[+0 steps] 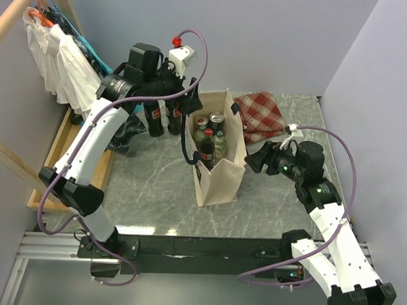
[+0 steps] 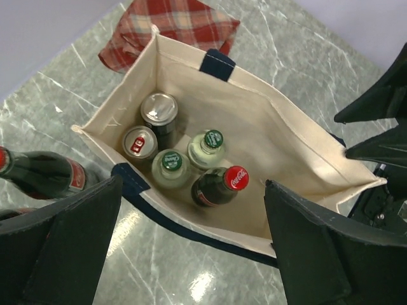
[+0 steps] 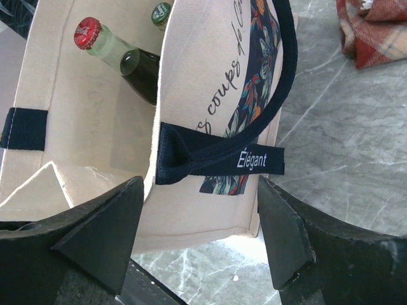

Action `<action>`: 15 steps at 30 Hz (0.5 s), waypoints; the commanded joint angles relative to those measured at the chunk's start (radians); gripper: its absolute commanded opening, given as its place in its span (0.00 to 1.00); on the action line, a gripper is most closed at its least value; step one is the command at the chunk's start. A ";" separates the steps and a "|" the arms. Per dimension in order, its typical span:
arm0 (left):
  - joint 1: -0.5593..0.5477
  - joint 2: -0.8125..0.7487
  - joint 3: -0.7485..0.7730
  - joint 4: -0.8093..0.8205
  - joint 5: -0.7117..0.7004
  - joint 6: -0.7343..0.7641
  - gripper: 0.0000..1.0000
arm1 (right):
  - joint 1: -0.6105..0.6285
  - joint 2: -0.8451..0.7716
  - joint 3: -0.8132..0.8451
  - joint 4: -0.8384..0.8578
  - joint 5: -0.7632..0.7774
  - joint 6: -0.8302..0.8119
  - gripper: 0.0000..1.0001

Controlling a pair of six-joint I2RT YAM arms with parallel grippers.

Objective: Take the beverage out of the canvas bag
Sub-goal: Take out the drink from the canvas bag.

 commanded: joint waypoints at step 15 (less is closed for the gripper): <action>-0.138 -0.048 -0.160 0.110 -0.188 -0.072 0.97 | 0.004 0.020 0.023 0.031 -0.007 -0.004 0.78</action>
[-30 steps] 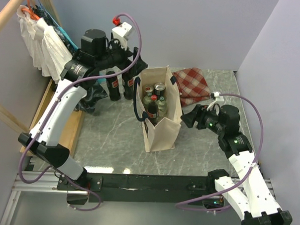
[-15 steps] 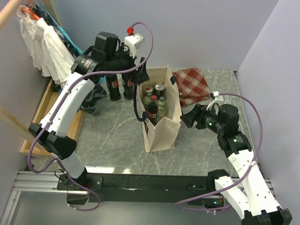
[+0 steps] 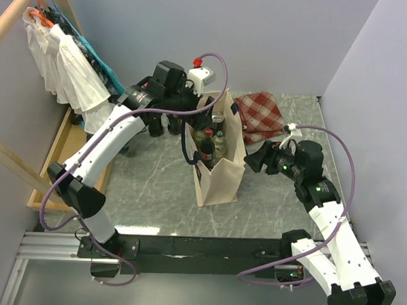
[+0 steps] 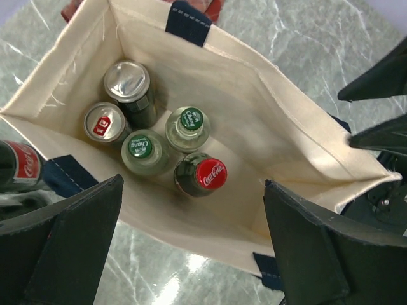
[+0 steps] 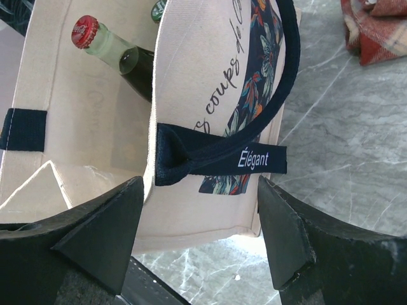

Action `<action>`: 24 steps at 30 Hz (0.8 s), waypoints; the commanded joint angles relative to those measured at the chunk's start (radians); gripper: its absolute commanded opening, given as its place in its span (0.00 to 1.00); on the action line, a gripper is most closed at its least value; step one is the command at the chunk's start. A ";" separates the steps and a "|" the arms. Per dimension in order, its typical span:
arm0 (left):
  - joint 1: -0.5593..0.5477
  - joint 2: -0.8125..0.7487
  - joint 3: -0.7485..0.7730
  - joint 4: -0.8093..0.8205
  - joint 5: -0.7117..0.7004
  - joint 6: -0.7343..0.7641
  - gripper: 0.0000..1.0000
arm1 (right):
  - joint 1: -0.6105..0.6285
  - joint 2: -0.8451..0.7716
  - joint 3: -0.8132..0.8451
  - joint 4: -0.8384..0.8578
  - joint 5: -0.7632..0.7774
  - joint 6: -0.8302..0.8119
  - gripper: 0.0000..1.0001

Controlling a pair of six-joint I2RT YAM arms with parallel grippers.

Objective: Take the beverage out of the canvas bag
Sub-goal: Take out the drink from the canvas bag.

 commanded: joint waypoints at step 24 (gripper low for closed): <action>-0.093 -0.052 -0.128 0.122 -0.115 -0.099 0.92 | 0.004 0.012 0.010 0.034 0.007 -0.012 0.78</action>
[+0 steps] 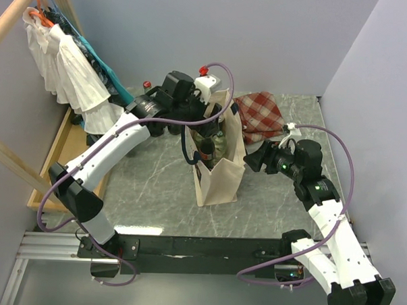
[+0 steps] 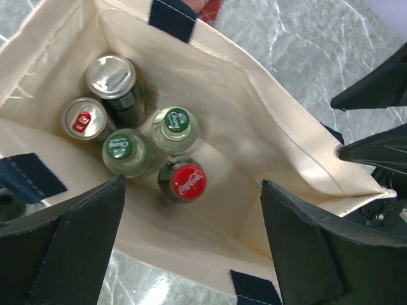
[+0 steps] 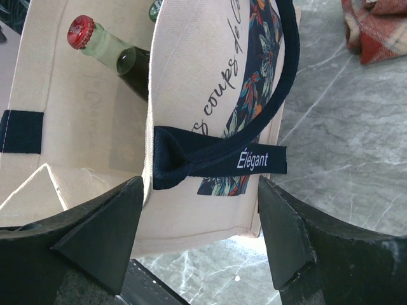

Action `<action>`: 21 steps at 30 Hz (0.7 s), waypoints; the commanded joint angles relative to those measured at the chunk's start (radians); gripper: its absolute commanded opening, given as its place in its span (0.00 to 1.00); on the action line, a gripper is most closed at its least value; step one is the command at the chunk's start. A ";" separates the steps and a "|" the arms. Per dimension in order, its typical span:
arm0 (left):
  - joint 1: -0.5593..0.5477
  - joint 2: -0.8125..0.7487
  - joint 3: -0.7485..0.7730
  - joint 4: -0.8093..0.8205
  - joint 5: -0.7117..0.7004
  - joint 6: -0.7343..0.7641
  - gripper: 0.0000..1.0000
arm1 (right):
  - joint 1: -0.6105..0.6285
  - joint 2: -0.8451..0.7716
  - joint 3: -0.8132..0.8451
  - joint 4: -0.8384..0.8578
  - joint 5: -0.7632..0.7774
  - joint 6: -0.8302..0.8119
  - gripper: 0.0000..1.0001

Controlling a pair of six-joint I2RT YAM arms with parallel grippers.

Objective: Take the beverage out of the canvas bag
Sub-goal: Take out the drink from the canvas bag.

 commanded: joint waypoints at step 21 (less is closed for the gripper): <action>-0.025 -0.055 -0.148 0.102 -0.047 -0.047 0.90 | 0.006 0.007 0.003 0.033 0.009 -0.012 0.78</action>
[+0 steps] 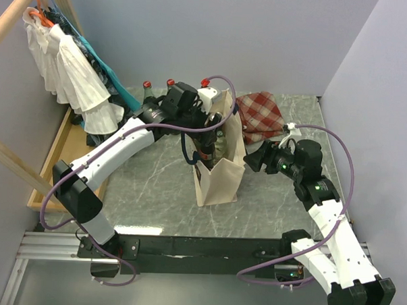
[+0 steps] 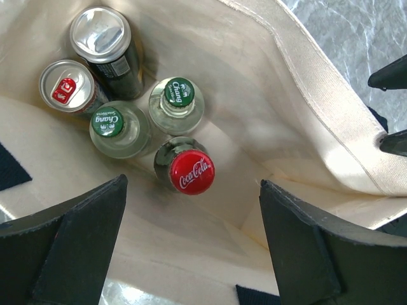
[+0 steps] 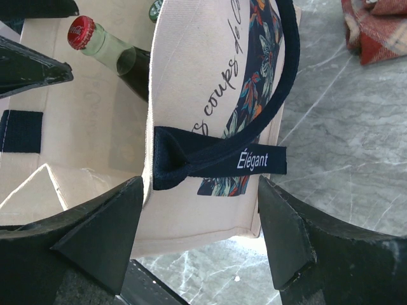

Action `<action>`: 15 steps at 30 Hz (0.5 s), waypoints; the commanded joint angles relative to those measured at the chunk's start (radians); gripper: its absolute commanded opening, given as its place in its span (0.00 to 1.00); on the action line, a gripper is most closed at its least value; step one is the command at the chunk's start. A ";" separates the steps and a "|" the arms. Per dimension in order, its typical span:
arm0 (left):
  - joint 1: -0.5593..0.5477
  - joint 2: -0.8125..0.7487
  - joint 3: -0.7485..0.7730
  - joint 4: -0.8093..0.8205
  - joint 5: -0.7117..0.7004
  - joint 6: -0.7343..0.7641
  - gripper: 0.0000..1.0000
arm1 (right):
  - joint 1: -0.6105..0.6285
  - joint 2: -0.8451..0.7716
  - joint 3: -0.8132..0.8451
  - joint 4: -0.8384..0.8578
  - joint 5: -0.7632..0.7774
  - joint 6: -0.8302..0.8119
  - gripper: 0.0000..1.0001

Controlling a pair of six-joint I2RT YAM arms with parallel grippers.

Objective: Take the beverage out of the canvas bag
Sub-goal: Take out the drink from the canvas bag.

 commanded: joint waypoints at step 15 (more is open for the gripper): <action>-0.012 -0.003 -0.011 0.091 0.000 -0.048 0.84 | 0.006 0.013 0.001 0.030 0.013 -0.017 0.78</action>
